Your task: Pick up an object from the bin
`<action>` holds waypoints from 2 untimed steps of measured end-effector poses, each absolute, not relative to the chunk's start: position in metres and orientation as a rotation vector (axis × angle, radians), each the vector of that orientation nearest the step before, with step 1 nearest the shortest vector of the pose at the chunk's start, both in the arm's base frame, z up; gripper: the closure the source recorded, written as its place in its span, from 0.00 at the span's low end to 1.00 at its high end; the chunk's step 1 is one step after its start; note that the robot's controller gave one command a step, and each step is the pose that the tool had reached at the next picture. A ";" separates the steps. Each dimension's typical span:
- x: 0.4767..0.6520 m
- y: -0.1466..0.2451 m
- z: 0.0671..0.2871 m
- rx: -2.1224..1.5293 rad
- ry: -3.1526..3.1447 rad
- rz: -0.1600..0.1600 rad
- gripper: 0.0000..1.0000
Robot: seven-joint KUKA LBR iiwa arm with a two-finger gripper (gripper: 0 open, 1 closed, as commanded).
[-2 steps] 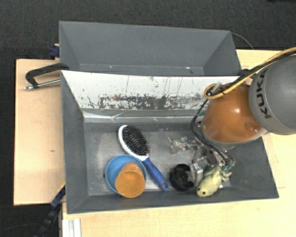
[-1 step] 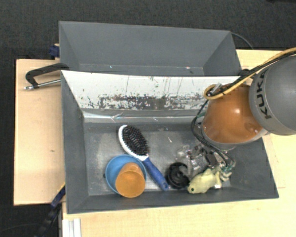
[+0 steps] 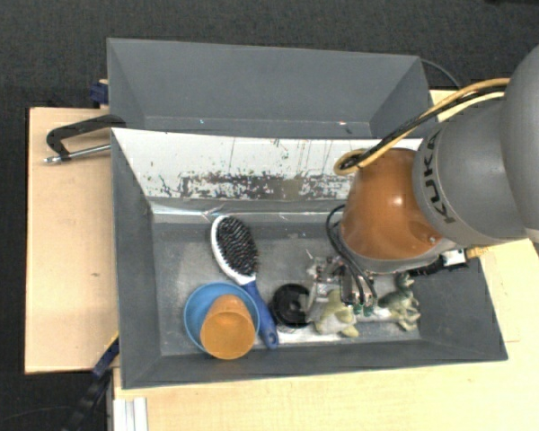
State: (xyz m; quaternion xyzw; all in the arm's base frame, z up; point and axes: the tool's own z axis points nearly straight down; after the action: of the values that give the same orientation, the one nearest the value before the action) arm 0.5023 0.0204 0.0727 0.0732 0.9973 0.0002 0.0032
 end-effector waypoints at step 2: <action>0.527 0.019 0.277 -0.563 3.086 0.000 1.00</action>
Offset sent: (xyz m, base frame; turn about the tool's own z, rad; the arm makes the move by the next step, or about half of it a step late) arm 0.0188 0.0059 0.2074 -0.0486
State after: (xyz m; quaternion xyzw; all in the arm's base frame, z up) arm 0.5270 0.0187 0.2767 -0.1796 0.9837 -0.0001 0.0026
